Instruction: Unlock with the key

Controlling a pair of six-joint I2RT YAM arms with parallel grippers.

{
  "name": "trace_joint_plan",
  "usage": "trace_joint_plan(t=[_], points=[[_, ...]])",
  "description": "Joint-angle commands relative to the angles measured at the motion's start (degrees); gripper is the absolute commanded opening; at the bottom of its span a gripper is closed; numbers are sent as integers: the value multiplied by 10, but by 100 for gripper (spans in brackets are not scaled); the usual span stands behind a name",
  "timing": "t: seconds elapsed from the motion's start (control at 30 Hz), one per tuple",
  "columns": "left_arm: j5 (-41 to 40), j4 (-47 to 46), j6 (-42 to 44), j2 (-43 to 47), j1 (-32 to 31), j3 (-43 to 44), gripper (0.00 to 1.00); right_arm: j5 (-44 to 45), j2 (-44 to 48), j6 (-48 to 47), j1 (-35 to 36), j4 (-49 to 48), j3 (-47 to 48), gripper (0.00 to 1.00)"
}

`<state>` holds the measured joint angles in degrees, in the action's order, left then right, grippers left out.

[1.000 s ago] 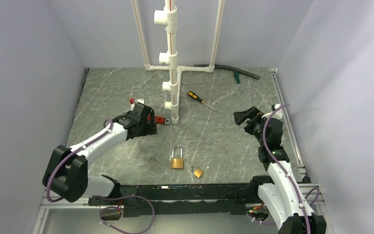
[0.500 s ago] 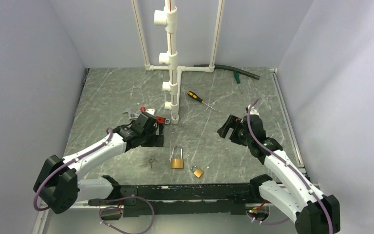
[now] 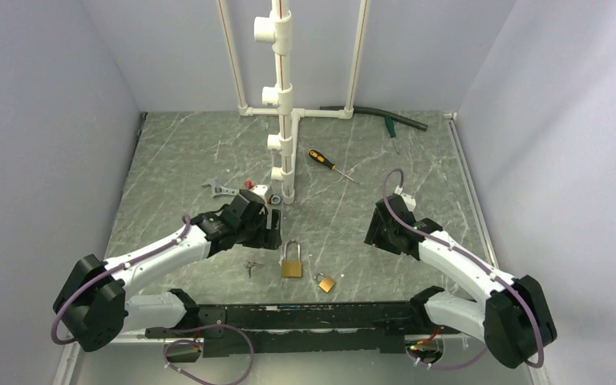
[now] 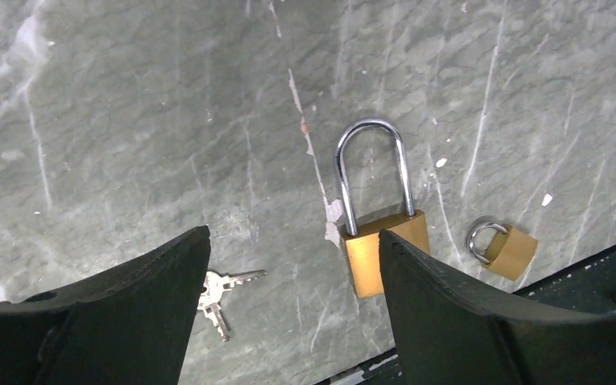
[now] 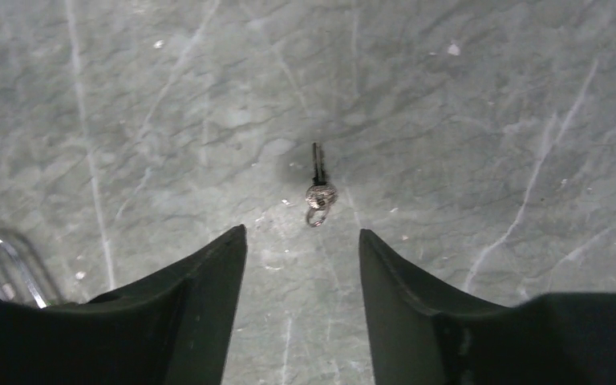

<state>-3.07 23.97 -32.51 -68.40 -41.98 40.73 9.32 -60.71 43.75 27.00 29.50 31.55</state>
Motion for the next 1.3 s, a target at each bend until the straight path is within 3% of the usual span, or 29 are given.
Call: trace_joint_plan(t=[0.0, 0.3, 0.7, 1.0, 1.1, 1.27], points=[[13, -31, 6, -8, -11, 4, 81, 46, -33, -1, 2, -5, 35, 52], [8, -49, 9, -33, -20, 2, 81, 46, -102, -18, 2, -18, 61, 37], [-6, -57, 13, -53, -22, 3, 81, 50, -140, -12, 2, -6, 66, 28], [-13, -52, 15, -42, -22, 1, 80, 23, -160, -18, 3, -20, 61, 15], [-14, -55, 13, -37, -22, -4, 79, 17, -163, -26, 3, -26, 58, 0], [-10, -60, 17, -37, -22, -2, 77, 0, -146, -46, 3, -35, 66, 0]])
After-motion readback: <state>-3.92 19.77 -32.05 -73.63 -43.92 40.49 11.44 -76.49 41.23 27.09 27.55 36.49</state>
